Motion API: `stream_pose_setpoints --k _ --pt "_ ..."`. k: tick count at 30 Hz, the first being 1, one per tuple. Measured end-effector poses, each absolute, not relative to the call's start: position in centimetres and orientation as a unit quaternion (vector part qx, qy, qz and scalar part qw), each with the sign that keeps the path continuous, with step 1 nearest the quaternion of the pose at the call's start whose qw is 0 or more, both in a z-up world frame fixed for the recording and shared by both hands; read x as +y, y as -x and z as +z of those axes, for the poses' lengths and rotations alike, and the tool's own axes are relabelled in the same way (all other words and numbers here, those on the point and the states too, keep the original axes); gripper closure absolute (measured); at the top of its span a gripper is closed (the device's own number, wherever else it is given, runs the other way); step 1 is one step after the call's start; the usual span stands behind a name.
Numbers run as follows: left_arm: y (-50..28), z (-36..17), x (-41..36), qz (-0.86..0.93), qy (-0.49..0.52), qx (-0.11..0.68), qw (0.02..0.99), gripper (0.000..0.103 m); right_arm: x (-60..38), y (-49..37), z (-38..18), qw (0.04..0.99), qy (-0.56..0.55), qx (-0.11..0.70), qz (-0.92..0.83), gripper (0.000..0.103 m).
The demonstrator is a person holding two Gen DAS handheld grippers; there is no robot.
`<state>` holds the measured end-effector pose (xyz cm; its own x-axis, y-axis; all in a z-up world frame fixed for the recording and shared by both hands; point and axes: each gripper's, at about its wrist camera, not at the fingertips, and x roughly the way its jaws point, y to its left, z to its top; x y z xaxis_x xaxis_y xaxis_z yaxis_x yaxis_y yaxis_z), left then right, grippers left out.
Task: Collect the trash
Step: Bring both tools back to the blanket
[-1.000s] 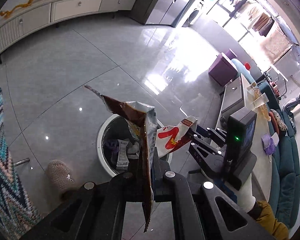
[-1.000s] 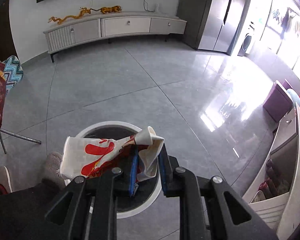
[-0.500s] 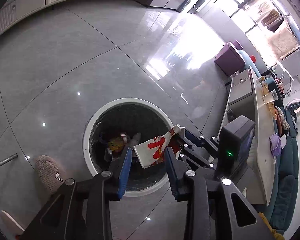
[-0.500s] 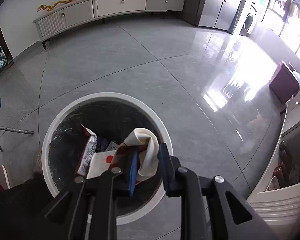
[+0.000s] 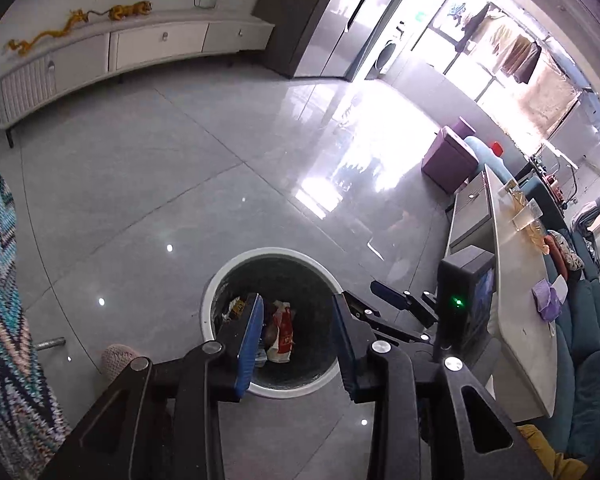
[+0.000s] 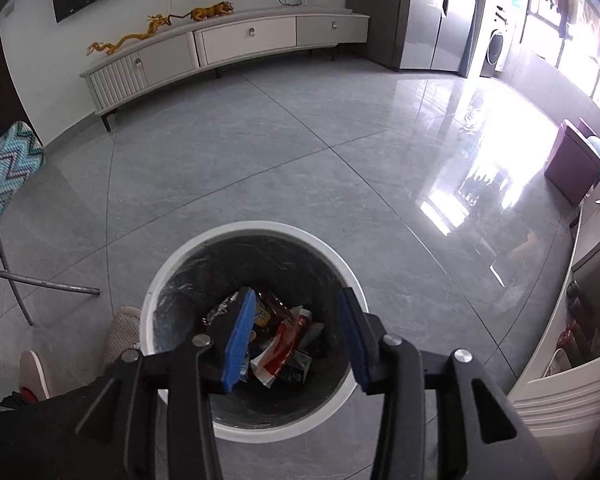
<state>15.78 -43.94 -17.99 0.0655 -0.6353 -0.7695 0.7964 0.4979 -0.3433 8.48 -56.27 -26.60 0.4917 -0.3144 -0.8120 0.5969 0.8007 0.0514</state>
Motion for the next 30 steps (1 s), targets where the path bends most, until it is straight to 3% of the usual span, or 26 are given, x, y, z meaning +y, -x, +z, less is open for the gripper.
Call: stream_pose_setpoints --k 15,30 --pt "-12.8 -8.6 -27.4 -0.432 -0.084 0.388 0.81 0.071 -43.7 -5.1 -8.7 0.933 -0.118 0.276 -0.199 0.059" --pt "-13.5 -6.3 -4.7 -0.32 -0.027 0.343 0.883 0.066 -27.8 -8.1 2.5 0.973 -0.049 0.217 -0.06 0.059"
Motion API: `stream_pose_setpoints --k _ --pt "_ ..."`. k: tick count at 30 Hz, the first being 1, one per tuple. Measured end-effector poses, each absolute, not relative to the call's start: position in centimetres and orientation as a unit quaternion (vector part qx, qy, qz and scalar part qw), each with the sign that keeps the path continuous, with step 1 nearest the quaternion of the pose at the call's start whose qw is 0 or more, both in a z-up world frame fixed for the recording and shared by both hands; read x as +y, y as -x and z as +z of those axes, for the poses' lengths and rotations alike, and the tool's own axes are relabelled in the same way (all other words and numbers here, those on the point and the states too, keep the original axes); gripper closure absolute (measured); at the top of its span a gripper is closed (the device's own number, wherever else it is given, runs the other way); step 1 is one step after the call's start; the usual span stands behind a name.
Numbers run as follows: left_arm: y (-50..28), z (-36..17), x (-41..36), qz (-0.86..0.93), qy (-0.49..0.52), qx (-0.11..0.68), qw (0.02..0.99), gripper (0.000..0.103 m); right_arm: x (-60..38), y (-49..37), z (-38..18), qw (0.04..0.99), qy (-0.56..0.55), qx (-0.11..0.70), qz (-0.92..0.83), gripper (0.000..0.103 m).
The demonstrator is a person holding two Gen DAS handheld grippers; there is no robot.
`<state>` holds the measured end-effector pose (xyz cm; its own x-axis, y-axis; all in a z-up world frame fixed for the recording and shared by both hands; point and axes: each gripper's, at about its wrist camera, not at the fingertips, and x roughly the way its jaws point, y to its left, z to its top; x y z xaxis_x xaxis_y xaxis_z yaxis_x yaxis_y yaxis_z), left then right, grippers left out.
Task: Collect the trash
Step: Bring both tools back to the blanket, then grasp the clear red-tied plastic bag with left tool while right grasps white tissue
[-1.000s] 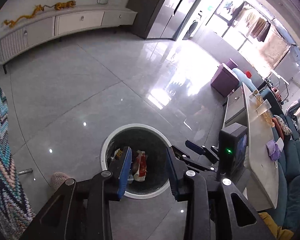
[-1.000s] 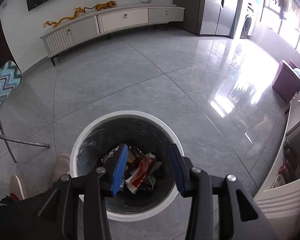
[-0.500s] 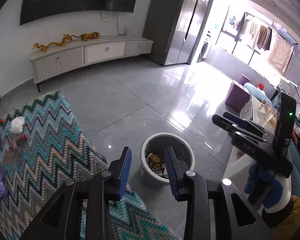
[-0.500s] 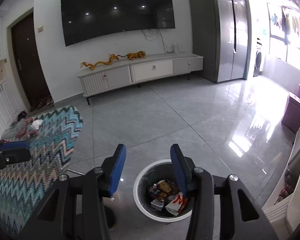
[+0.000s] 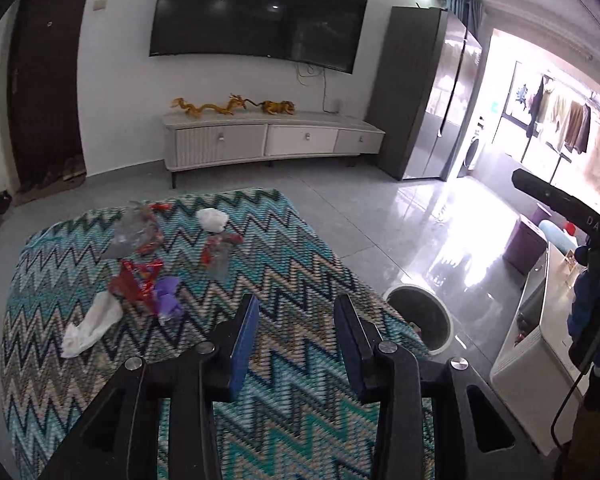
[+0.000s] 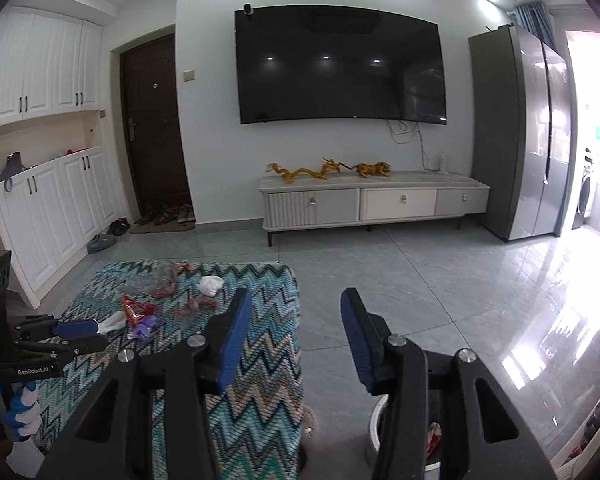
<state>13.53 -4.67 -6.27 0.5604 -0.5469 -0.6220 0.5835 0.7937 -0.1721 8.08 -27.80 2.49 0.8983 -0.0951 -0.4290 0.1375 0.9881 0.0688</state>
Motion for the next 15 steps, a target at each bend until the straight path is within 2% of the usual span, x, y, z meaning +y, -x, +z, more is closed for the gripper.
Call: stream_pose_setpoints --k 3,5,6,10,15 --pt "-14.8 -6.2 -1.1 -0.296 -0.014 0.343 0.891 0.063 -25.9 -10.0 3.1 0.973 -0.045 0.223 -0.028 0.059" --pt "-16.0 -6.2 0.9 -0.278 -0.008 0.344 0.897 0.051 -24.9 -11.8 3.0 0.972 -0.044 0.23 -0.009 0.059" --pt "-16.6 -6.2 1.8 -0.271 -0.003 0.344 0.899 0.049 -24.4 -12.8 2.8 0.971 -0.042 0.235 -0.001 0.059" --pt "-20.5 -6.6 4.4 -0.247 0.008 0.361 0.899 0.044 -22.6 -17.4 1.1 0.963 -0.043 0.263 0.035 0.058" --pt "-26.2 -7.8 4.2 -0.234 -0.005 0.393 0.889 0.044 -20.1 -23.2 -2.4 0.95 -0.04 0.303 0.069 0.058"
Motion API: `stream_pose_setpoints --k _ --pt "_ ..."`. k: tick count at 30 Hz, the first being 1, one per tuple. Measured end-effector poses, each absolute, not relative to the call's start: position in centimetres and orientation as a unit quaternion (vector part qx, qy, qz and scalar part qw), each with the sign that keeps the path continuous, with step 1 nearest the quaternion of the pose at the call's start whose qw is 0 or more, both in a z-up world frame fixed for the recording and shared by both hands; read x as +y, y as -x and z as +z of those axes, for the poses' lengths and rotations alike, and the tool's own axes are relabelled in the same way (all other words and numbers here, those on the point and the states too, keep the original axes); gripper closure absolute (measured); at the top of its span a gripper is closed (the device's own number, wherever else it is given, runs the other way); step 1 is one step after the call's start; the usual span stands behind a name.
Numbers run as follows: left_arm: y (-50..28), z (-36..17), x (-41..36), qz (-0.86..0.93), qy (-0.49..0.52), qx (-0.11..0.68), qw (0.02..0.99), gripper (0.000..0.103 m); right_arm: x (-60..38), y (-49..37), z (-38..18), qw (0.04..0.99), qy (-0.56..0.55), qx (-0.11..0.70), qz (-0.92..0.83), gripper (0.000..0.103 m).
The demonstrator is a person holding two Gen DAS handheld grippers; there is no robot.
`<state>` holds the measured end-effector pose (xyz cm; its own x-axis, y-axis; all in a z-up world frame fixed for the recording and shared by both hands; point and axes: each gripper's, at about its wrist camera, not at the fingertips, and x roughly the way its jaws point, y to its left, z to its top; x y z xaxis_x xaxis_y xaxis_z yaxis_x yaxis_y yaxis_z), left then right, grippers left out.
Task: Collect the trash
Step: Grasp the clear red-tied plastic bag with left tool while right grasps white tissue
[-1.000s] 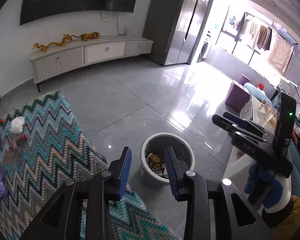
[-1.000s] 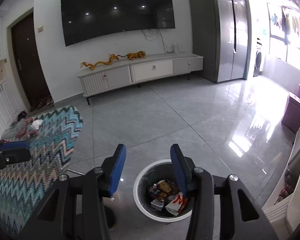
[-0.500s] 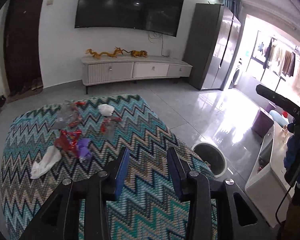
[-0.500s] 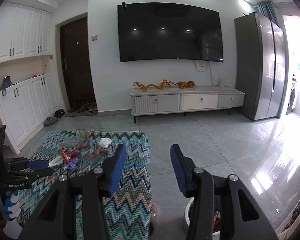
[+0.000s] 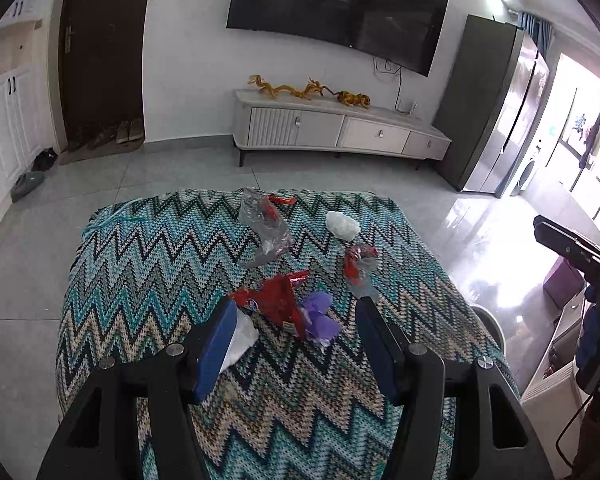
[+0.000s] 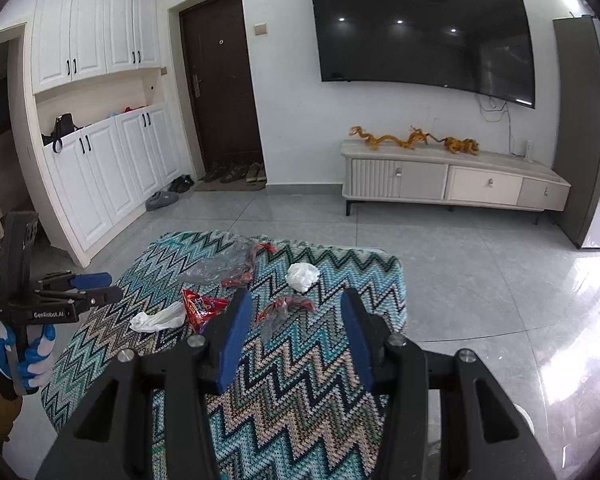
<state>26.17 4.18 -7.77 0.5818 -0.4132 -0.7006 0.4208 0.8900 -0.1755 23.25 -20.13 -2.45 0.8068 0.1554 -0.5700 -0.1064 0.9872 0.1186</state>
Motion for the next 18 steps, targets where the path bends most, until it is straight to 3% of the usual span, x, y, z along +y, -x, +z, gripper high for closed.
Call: stream_pose_setpoints --k 18 --pt "-42.1 -16.6 -2.2 -0.246 -0.023 0.517 0.819 0.044 -21.7 -39.2 -14.3 0.906 -0.115 0.395 0.096 0.055"
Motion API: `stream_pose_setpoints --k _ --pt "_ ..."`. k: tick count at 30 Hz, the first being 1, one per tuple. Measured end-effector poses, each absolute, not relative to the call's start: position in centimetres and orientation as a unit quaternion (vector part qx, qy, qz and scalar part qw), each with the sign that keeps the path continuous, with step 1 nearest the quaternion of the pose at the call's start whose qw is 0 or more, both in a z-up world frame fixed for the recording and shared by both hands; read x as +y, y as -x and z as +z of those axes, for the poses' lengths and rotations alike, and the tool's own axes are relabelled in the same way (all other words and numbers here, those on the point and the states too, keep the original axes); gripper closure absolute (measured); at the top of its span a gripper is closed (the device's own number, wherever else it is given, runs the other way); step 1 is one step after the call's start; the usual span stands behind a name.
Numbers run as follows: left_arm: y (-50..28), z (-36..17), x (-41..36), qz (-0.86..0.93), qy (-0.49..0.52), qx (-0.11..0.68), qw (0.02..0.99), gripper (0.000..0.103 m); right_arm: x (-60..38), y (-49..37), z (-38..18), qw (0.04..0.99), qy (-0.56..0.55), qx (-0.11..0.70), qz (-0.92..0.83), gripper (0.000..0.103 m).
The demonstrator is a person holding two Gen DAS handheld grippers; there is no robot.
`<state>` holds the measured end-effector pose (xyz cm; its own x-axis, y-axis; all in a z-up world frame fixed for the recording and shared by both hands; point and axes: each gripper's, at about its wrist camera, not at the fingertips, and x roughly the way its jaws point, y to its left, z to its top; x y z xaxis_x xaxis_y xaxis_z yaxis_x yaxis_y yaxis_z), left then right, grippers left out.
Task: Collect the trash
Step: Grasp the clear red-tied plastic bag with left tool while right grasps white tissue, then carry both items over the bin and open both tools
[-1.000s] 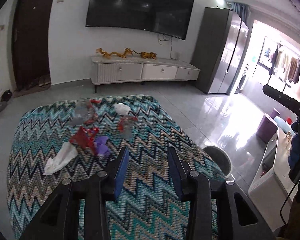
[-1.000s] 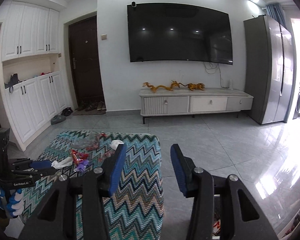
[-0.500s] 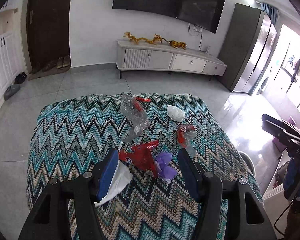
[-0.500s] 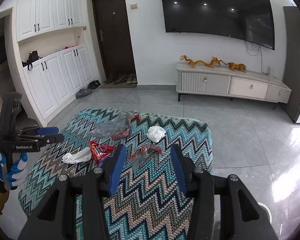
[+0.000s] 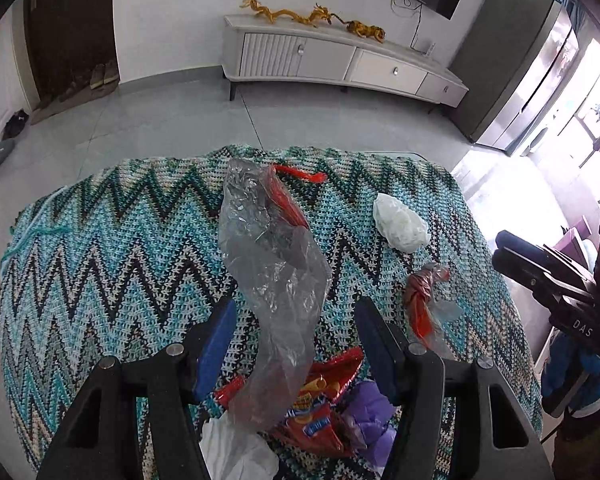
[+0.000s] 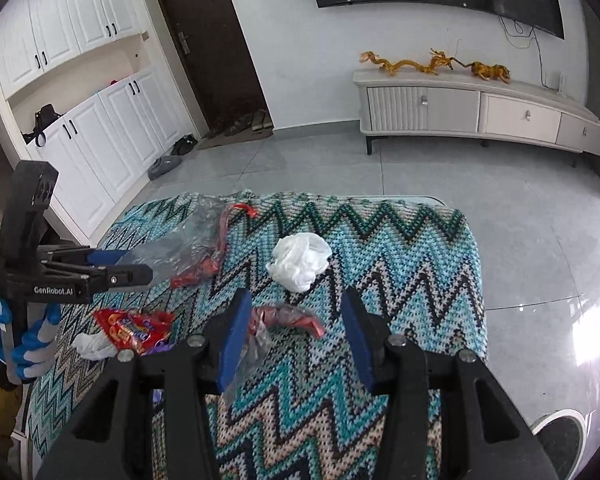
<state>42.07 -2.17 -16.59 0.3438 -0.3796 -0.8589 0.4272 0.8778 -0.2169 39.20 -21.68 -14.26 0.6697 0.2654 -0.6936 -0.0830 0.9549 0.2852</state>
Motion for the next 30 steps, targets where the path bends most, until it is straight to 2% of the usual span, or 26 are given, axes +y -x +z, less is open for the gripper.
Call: stream_pose_setpoints --k 1,4,6,9,11,14,17,19,22,30 --pt "-42.4 -17.1 -2.4 -0.25 -0.025 0.524 0.814 0.044 -21.8 -40.1 -14.9 0.903 -0.124 0.399 0.098 0.051" --pt "-43.5 -18.4 -3.0 -0.252 -0.034 0.538 0.804 0.044 -21.6 -42.5 -16.3 0.897 -0.134 0.408 0.1 0.05" --pt "-44.0 -18.8 -3.0 -0.256 -0.032 0.543 0.799 0.051 -21.4 -44.0 -17.0 0.893 -0.137 0.415 0.103 0.05" --pt "-44.9 -19.5 -2.6 -0.257 -0.017 0.554 0.792 0.064 -20.7 -45.5 -18.0 0.889 -0.134 0.425 0.102 0.05" --pt "-45.3 -19.8 -2.4 -0.258 -0.009 0.559 0.788 0.081 -20.2 -46.3 -18.7 0.886 -0.129 0.433 0.102 0.05" --pt "-45.3 -20.3 -2.1 -0.265 0.001 0.56 0.785 0.094 -19.4 -47.1 -19.6 0.883 -0.123 0.442 0.103 0.05" --pt "-44.9 -20.1 -1.9 -0.267 0.005 0.547 0.793 0.097 -19.1 -47.5 -20.3 0.881 -0.123 0.446 0.102 0.051" --pt "-44.6 -19.6 -1.5 -0.266 0.007 0.535 0.802 0.099 -19.1 -47.6 -20.5 0.881 -0.124 0.444 0.104 0.076" --pt "-44.0 -18.6 -0.7 -0.261 0.013 0.518 0.814 0.099 -19.4 -47.2 -20.2 0.884 -0.135 0.434 0.106 0.085" --pt "-41.6 -15.2 2.0 -0.24 0.03 0.484 0.841 0.1 -19.8 -42.8 -15.3 0.91 -0.117 0.381 0.118 0.086"
